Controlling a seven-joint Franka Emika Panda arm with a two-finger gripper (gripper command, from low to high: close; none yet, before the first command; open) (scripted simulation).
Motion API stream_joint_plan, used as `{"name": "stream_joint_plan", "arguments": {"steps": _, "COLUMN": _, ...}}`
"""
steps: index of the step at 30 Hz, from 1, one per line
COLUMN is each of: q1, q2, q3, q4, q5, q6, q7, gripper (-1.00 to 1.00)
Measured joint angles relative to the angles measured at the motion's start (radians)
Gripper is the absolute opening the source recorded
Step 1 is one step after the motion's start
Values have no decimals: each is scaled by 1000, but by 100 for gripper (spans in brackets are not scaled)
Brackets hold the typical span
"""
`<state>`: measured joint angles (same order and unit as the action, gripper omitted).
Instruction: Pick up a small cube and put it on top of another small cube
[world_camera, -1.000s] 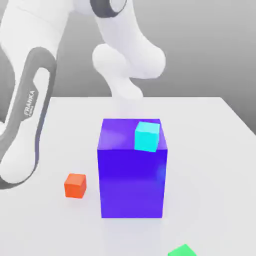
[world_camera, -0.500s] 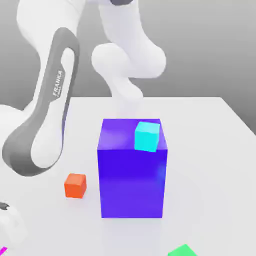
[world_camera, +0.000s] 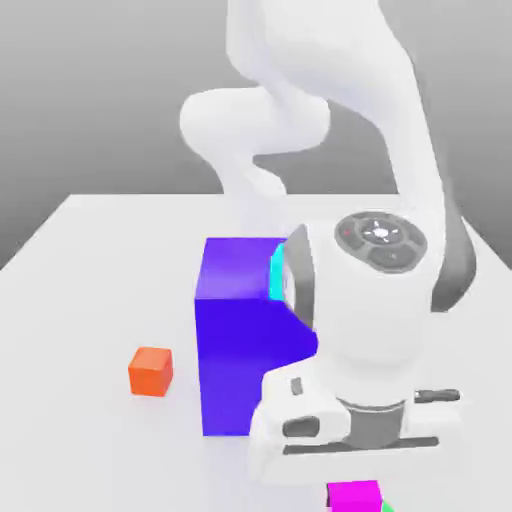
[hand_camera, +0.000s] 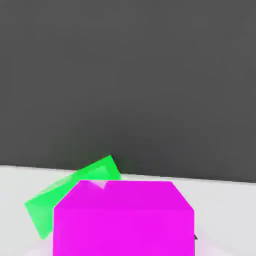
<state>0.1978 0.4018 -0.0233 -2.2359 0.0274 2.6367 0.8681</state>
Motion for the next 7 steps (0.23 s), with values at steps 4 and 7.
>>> {"name": "stream_joint_plan", "arguments": {"steps": 4, "q1": 30, "q2": 6, "q3": 4, "q4": 1, "q5": -9, "q6": 5, "q7": 16, "gripper": 100}}
{"name": "stream_joint_plan", "arguments": {"steps": 7, "q1": 40, "q2": -80, "q3": 4, "q4": -4, "q5": -16, "q6": -75, "q7": 24, "gripper": 100}}
